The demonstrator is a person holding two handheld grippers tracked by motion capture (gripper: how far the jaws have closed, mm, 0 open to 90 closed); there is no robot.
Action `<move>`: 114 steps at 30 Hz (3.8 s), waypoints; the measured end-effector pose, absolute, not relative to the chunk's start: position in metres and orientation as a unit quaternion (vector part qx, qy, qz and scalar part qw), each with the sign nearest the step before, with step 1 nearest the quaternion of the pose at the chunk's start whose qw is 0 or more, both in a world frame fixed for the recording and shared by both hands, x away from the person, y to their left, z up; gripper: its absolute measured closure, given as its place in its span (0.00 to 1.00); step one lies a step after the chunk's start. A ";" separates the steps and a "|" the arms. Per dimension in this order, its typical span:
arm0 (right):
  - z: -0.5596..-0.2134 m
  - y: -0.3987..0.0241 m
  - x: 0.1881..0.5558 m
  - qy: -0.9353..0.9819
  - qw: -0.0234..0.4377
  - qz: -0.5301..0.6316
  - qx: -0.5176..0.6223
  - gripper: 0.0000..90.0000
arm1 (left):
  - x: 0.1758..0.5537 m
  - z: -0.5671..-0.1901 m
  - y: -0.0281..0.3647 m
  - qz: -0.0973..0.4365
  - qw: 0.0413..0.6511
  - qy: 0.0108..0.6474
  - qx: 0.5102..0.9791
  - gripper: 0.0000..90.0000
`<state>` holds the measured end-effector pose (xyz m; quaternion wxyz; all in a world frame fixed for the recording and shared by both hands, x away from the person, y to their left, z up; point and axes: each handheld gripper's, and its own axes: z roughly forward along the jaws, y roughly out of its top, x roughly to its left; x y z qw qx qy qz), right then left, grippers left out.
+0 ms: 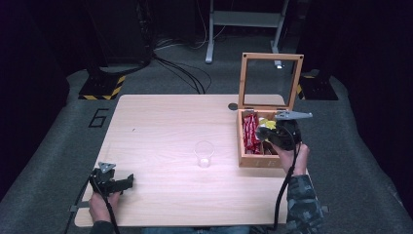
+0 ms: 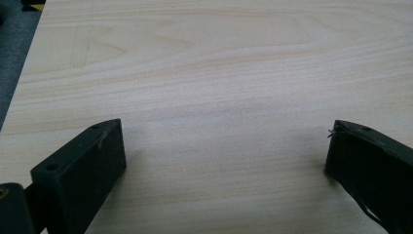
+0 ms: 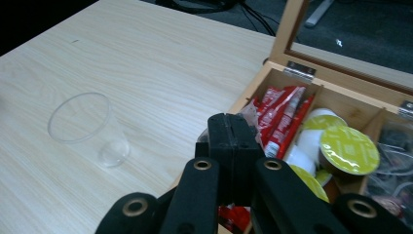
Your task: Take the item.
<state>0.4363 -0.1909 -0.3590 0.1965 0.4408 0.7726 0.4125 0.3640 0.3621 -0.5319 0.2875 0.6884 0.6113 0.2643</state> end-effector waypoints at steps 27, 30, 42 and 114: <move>-0.360 -0.120 0.443 0.808 0.153 0.429 0.373 1.00 | 0.364 -0.532 0.362 0.264 0.288 0.611 0.688 0.01; -0.360 -0.112 0.444 0.814 0.149 0.428 0.363 1.00 | 0.364 -0.532 0.362 0.264 0.288 0.612 0.688 0.01; -0.367 -0.078 0.446 0.835 0.127 0.419 0.334 1.00 | 0.364 -0.532 0.362 0.265 0.288 0.612 0.688 0.01; -0.382 -0.072 0.406 0.831 0.139 0.428 0.326 0.09 | 0.364 -0.532 0.362 0.264 0.288 0.611 0.689 0.01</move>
